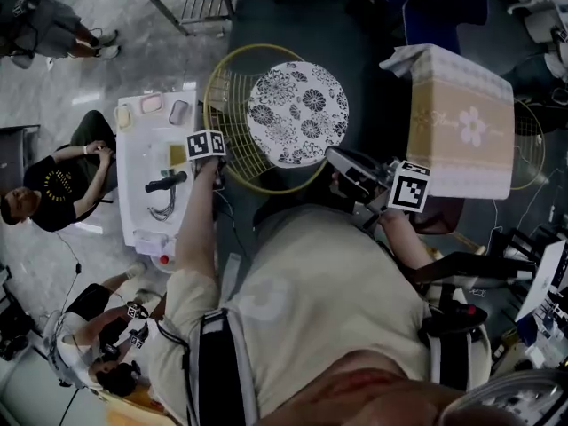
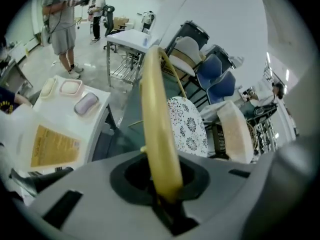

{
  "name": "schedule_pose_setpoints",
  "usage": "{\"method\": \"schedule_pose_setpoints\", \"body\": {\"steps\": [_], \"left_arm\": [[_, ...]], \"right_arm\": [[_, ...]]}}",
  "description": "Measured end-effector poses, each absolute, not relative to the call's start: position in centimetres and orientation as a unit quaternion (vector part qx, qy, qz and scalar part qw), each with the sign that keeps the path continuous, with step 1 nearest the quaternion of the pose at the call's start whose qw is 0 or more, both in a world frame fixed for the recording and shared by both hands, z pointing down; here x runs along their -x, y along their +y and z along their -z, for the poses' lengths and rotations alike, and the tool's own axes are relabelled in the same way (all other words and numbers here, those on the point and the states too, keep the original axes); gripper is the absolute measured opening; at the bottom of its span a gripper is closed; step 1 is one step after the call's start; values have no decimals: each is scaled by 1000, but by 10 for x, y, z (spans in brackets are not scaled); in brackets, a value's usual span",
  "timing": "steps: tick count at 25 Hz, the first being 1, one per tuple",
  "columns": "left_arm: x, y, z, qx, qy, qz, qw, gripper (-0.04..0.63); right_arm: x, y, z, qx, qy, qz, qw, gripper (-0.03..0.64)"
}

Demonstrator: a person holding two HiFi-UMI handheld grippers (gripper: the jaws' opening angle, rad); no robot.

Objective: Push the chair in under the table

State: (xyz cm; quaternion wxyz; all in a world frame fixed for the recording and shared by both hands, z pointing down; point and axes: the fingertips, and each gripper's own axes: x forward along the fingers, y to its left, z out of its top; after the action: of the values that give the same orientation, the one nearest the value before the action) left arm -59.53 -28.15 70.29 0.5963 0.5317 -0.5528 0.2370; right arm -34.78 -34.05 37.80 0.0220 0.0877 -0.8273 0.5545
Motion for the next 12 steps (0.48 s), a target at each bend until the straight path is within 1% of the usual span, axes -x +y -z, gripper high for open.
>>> {"method": "schedule_pose_setpoints", "body": {"steps": [4,9,12], "left_arm": [[592,-285,-703,-553,-532,-297,569,58],[597,-282,-706,-558,-523,-345,544,58],[596,-282,-707,-562,-520,-356,536,58]], "right_arm": [[341,-341,-381,-88,-824,-559,23,10],[342,-340,-382,-84,-822,-562,24,11],[343,-341,-380,-77,-816,-572,17,11]]}}
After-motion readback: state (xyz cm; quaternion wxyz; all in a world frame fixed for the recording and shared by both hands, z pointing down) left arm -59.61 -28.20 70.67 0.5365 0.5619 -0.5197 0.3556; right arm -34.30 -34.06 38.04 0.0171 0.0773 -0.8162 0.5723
